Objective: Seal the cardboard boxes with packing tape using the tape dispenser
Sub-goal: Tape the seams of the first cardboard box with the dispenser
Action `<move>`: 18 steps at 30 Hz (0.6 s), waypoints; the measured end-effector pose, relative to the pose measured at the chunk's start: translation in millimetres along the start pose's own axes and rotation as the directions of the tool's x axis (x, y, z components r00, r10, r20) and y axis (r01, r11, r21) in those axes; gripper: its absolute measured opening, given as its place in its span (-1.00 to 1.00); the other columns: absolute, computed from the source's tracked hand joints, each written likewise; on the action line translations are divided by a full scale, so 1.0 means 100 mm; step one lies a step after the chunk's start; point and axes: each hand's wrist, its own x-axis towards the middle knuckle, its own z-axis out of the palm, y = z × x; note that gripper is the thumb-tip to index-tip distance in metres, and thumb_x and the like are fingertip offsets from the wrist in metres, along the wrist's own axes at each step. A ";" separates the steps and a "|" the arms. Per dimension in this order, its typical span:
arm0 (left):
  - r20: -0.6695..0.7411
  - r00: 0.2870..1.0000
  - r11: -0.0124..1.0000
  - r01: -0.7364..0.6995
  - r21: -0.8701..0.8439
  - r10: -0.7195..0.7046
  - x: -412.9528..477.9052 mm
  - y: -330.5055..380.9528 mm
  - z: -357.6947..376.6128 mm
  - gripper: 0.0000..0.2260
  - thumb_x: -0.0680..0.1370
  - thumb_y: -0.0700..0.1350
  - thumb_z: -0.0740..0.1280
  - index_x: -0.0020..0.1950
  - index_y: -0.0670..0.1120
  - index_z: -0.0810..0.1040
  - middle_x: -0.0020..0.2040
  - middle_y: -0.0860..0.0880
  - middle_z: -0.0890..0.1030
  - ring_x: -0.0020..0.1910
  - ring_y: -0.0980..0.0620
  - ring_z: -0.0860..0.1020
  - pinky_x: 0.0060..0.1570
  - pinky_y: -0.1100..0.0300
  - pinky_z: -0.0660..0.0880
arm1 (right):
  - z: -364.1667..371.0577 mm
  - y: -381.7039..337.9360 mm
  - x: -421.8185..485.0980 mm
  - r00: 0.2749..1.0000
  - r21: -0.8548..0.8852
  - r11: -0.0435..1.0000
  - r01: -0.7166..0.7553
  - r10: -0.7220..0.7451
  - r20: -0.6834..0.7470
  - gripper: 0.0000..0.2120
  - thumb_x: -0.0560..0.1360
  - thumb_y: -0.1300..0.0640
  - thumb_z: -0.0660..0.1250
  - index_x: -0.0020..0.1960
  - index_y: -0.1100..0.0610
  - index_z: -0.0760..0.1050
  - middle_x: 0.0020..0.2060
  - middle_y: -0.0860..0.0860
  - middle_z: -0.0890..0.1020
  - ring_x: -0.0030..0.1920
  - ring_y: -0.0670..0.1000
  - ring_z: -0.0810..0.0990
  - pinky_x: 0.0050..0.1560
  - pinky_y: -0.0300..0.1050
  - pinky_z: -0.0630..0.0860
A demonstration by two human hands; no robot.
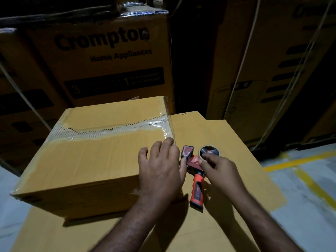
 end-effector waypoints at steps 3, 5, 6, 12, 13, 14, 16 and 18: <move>0.012 0.998 0.998 0.054 -0.025 -0.054 0.02 0.07 0.00 -0.72 0.53 0.10 0.34 0.13 -0.05 0.52 0.30 -0.05 0.56 0.21 -0.10 0.53 0.12 -0.14 0.41 | -0.06 -0.37 -0.17 0.977 0.339 0.922 0.186 -0.135 -0.168 -0.80 0.58 0.05 0.32 0.18 -0.03 0.62 -0.09 -0.16 0.68 -0.05 -0.17 0.66 -0.08 -0.20 0.62; 0.074 0.995 0.996 0.070 -0.053 -0.066 0.03 0.08 -0.05 -0.66 0.52 0.13 0.36 0.19 -0.03 0.50 0.34 -0.02 0.51 0.22 -0.08 0.51 0.13 -0.12 0.39 | -0.01 -0.63 -0.31 0.948 0.431 0.849 0.307 -0.231 -0.220 -0.79 0.60 0.14 0.29 0.19 0.00 0.62 -0.05 -0.17 0.69 -0.01 -0.15 0.66 -0.03 -0.19 0.62; 0.136 0.990 0.996 0.056 -0.065 -0.046 0.03 0.06 -0.11 -0.60 0.52 0.16 0.34 0.27 0.00 0.47 0.39 0.00 0.45 0.27 -0.06 0.47 0.17 -0.10 0.36 | 0.05 -0.72 -0.38 0.935 0.426 0.835 0.349 -0.279 -0.220 -0.76 0.61 0.14 0.27 0.23 0.01 0.59 0.04 -0.18 0.67 0.08 -0.19 0.63 0.05 -0.23 0.59; 0.626 0.749 0.852 0.165 -0.497 0.220 0.35 -0.56 -0.68 -0.48 0.59 -0.01 0.36 0.50 0.18 0.26 0.38 0.24 0.37 0.37 0.17 0.32 0.34 0.18 0.31 | 0.43 -0.86 -0.65 0.930 0.254 0.894 0.368 -0.352 -0.110 -0.48 0.64 -0.10 0.09 0.56 -0.03 0.13 0.55 -0.18 0.15 0.50 -0.32 0.05 0.35 -0.55 0.05; 0.660 0.714 0.750 0.298 -0.590 0.235 0.42 -0.65 -0.74 -0.53 0.60 -0.12 0.37 0.45 0.17 0.34 0.32 0.24 0.44 0.34 0.18 0.40 0.27 0.26 0.40 | 0.46 -0.86 -0.65 0.931 0.225 0.904 0.364 -0.348 -0.112 -0.48 0.65 -0.10 0.08 0.57 -0.05 0.07 0.56 -0.21 0.07 0.51 -0.32 -0.01 0.32 -0.59 0.02; 0.647 0.735 0.669 0.379 -0.639 0.202 0.48 -0.69 -0.74 -0.59 0.61 -0.19 0.35 0.39 0.15 0.41 0.29 0.20 0.51 0.31 0.16 0.48 0.19 0.29 0.45 | 0.47 -0.86 -0.65 0.936 0.204 0.914 0.351 -0.336 -0.108 -0.47 0.66 -0.08 0.09 0.58 -0.05 0.03 0.56 -0.22 0.02 0.51 -0.32 -0.05 0.28 -0.64 0.00; 0.540 0.841 0.706 0.359 -0.611 0.040 0.57 -0.59 -0.62 -0.69 0.62 -0.11 0.35 0.35 0.10 0.49 0.24 0.13 0.58 0.23 0.12 0.55 0.12 0.24 0.49 | 0.50 -0.84 -0.61 0.961 0.169 0.946 0.276 -0.268 -0.074 -0.45 0.66 -0.03 0.11 0.59 -0.05 0.01 0.57 -0.19 0.01 0.49 -0.31 -0.04 0.20 -0.69 -0.03; 0.444 0.893 0.809 0.315 -0.496 -0.076 0.68 -0.39 -0.43 -0.61 0.57 0.11 0.40 0.37 0.09 0.49 0.24 0.11 0.59 0.18 0.09 0.55 0.17 0.09 0.50 | 0.50 -0.80 -0.56 0.973 0.119 0.966 0.232 -0.228 -0.045 -0.45 0.65 0.02 0.13 0.60 -0.02 0.06 0.57 -0.14 0.12 0.52 -0.20 0.07 0.33 -0.54 0.10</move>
